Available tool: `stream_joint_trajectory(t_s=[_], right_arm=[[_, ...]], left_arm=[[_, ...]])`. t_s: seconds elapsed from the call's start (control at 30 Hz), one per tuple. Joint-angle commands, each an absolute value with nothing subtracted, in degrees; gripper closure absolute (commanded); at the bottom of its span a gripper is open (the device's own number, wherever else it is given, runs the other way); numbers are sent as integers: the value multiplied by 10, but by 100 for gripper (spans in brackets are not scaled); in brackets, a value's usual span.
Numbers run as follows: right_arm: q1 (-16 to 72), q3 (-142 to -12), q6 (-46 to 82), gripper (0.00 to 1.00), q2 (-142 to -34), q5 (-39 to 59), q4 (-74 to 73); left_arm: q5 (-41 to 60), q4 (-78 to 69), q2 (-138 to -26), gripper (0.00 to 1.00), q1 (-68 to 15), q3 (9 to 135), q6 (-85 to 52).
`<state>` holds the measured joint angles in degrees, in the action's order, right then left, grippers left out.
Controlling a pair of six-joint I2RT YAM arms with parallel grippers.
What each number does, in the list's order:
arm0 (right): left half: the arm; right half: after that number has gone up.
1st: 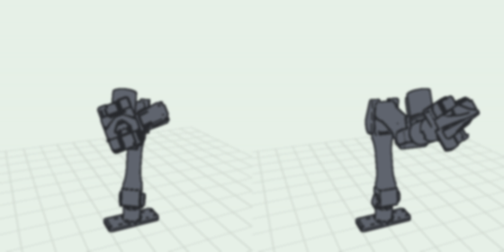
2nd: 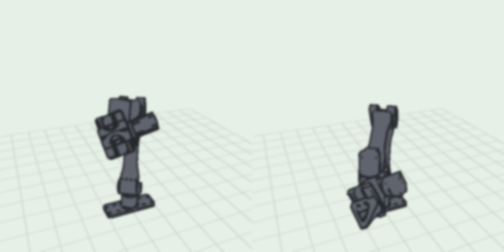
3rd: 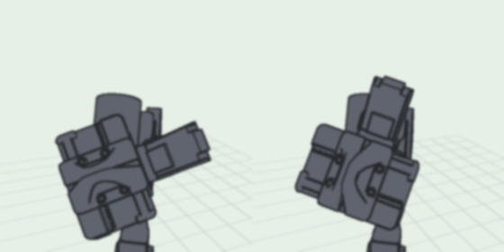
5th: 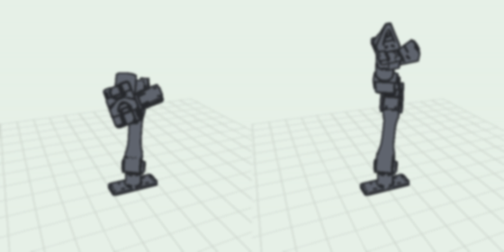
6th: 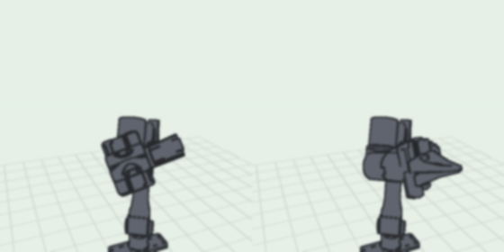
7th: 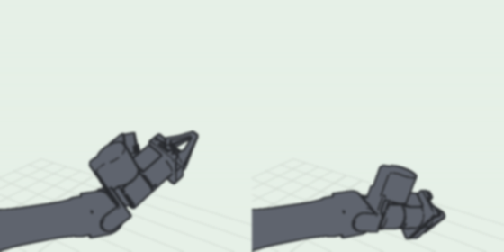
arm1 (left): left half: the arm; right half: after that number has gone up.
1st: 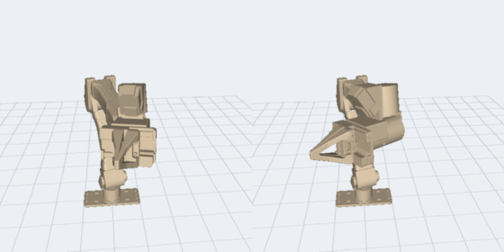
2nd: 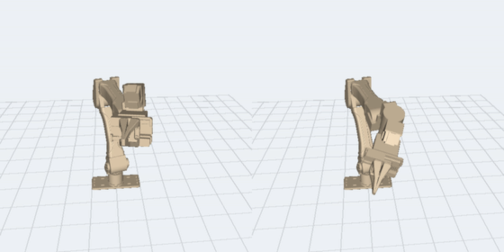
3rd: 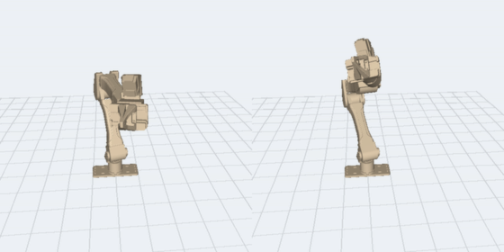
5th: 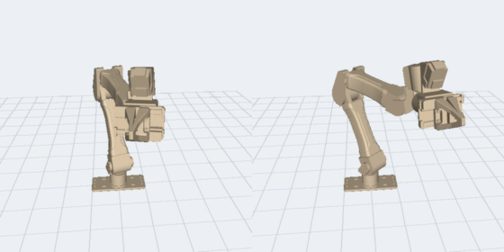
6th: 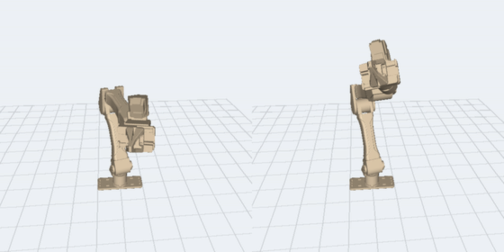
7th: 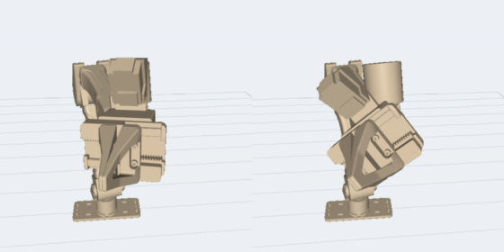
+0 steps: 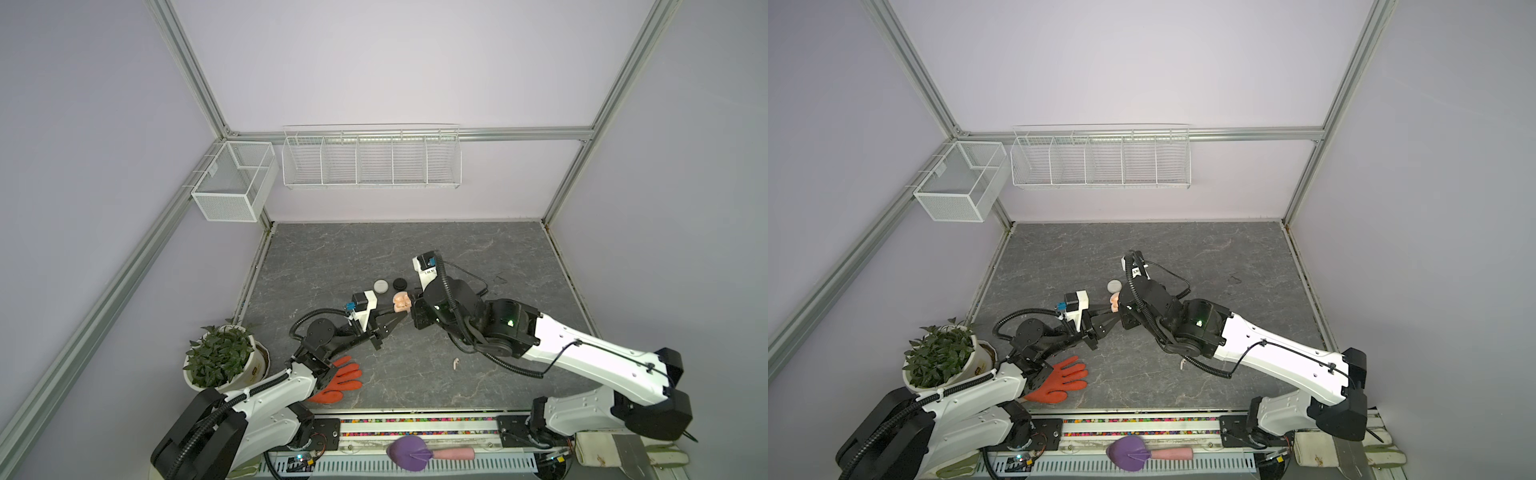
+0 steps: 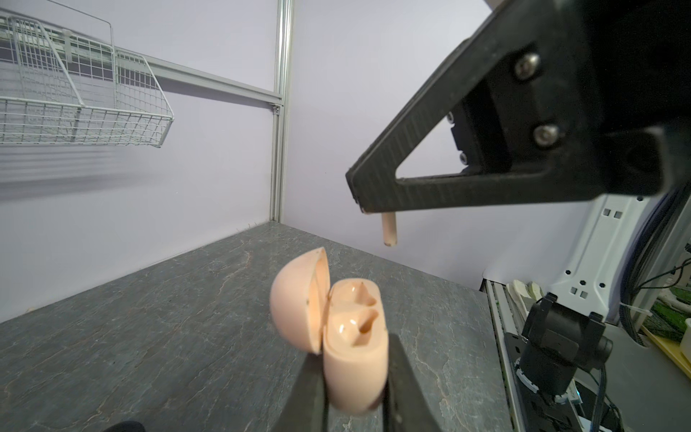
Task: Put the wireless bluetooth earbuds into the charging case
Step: 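Lift the pink earbud toward the open case in the left gripper, then lower the pink earbud into a slot of the open pink case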
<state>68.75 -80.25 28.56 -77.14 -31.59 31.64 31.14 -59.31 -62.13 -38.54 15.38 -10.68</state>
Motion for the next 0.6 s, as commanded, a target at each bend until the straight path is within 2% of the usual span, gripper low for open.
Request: stream_joint_trajectory(t_s=[0.0,0.57], right_arm=[[697,-794,265,93,-766,-320,266],[698,-742,235,93,-761,-269,179]], left_arm=[[309,-610,-608,100,-387,156,-93],[304,-592,-584,100,-387,147,-83]])
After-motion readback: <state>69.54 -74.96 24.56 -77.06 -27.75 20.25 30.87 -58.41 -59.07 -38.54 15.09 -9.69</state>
